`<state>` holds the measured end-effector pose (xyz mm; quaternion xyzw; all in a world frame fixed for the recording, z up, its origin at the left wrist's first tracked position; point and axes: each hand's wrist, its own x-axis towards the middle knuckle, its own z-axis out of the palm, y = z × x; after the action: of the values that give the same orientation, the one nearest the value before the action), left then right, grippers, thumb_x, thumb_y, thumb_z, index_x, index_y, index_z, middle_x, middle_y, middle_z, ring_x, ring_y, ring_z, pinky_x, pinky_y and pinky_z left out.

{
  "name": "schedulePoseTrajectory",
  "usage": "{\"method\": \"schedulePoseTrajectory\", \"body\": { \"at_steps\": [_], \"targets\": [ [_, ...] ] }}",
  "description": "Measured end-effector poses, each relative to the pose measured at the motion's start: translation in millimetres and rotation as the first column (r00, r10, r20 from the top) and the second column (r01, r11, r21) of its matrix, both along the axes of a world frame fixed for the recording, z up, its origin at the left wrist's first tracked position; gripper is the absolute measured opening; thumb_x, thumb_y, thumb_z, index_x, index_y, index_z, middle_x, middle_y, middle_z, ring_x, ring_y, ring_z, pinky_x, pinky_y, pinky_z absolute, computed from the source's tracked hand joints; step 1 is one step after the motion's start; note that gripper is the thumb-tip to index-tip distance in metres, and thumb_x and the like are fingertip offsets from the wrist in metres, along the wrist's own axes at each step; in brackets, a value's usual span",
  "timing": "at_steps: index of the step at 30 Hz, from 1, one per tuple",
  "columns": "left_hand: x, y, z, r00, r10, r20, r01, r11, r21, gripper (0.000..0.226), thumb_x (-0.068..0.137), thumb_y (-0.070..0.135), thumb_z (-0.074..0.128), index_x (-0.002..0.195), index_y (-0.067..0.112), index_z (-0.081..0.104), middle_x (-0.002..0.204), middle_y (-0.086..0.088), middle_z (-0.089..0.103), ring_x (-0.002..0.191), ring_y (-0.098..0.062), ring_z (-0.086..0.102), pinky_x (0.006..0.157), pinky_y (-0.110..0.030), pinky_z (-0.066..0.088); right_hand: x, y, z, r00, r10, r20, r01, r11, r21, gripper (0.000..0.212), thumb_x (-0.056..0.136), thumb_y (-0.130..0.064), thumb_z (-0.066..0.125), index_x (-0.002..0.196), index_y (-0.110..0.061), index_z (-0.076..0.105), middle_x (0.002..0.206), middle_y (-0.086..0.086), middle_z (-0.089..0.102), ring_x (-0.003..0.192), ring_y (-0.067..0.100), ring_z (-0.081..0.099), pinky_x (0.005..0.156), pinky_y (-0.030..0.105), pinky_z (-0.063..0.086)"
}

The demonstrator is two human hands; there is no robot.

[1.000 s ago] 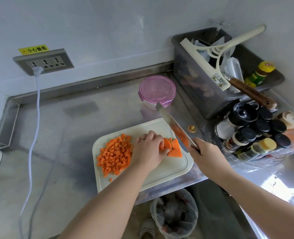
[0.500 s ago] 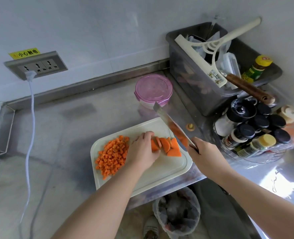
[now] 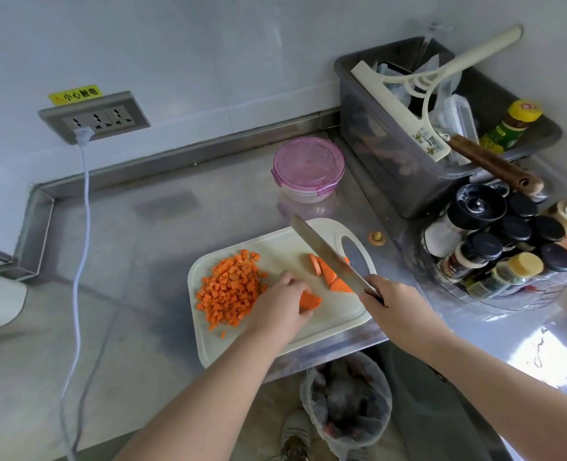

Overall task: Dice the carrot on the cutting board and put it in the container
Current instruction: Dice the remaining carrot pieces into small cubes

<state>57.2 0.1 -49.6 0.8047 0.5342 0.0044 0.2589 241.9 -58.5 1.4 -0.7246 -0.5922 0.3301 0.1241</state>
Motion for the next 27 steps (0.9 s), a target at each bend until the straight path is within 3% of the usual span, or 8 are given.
{"method": "schedulePoseTrajectory", "body": {
  "at_steps": [3, 8, 12, 15, 22, 27],
  "targets": [
    [4, 7, 7, 0.998, -0.011, -0.063, 0.011, 1.0, 0.001, 0.032, 0.087, 0.034, 0.062, 0.115, 0.02, 0.058, 0.12, 0.002, 0.046, 0.105, -0.021, 0.055, 0.08, -0.032, 0.047, 0, -3, -1, 1.0, 0.011, 0.001, -0.011, 1.0, -0.008, 0.011, 0.099, -0.018, 0.044, 0.093, -0.024, 0.051, 0.061, -0.004, 0.05, 0.05, 0.011, 0.043, 0.047, 0.02, 0.034],
    [10, 8, 12, 0.986, -0.09, -0.139, 0.097, 0.994, 0.043, 0.031, 0.088, 0.033, 0.059, 0.118, 0.022, 0.058, 0.118, 0.003, 0.049, 0.102, -0.021, 0.056, 0.072, -0.03, 0.045, -1, -3, 0, 1.0, 0.021, 0.001, -0.021, 1.0, -0.02, 0.026, 0.099, -0.018, 0.044, 0.078, -0.032, 0.042, 0.06, -0.004, 0.049, 0.05, 0.011, 0.042, 0.046, 0.019, 0.034],
    [3, 8, 12, 0.984, 0.056, -0.166, -0.042, 0.995, 0.091, 0.034, 0.085, 0.037, 0.057, 0.114, 0.02, 0.057, 0.114, 0.004, 0.052, 0.099, -0.02, 0.058, 0.068, -0.03, 0.045, -4, 0, -1, 1.0, 0.008, -0.008, -0.008, 0.999, -0.047, 0.02, 0.099, -0.018, 0.044, 0.083, -0.029, 0.045, 0.061, -0.003, 0.049, 0.05, 0.012, 0.042, 0.045, 0.02, 0.03],
    [3, 4, 10, 0.981, 0.105, -0.163, -0.085, 0.989, 0.122, 0.035, 0.085, 0.037, 0.057, 0.115, 0.019, 0.056, 0.116, 0.002, 0.051, 0.105, -0.02, 0.055, 0.072, -0.031, 0.045, -11, -1, -6, 1.0, 0.024, -0.016, -0.026, 0.995, -0.097, 0.02, 0.099, -0.018, 0.042, 0.082, -0.028, 0.045, 0.062, -0.001, 0.049, 0.052, 0.013, 0.043, 0.047, 0.021, 0.03],
    [5, 1, 7, 0.989, 0.045, -0.143, -0.027, 0.991, 0.128, 0.036, 0.088, 0.028, 0.06, 0.121, 0.015, 0.053, 0.124, -0.003, 0.047, 0.11, -0.023, 0.053, 0.086, -0.031, 0.048, -21, -6, -17, 0.999, 0.009, 0.047, 0.0, 0.982, -0.189, 0.034, 0.1, -0.018, 0.038, 0.068, -0.028, 0.036, 0.065, -0.002, 0.047, 0.057, 0.012, 0.042, 0.052, 0.024, 0.032],
    [12, 1, 9, 0.995, 0.092, -0.032, -0.086, 0.985, 0.152, 0.048, 0.083, 0.016, 0.068, 0.122, 0.015, 0.042, 0.127, -0.006, 0.046, 0.108, -0.024, 0.057, 0.085, -0.028, 0.045, -21, -6, -18, 0.998, 0.013, 0.069, 0.003, 0.974, -0.227, 0.034, 0.103, -0.02, 0.034, 0.07, -0.028, 0.035, 0.069, -0.005, 0.047, 0.059, 0.007, 0.043, 0.05, 0.018, 0.032]
  ]
}}
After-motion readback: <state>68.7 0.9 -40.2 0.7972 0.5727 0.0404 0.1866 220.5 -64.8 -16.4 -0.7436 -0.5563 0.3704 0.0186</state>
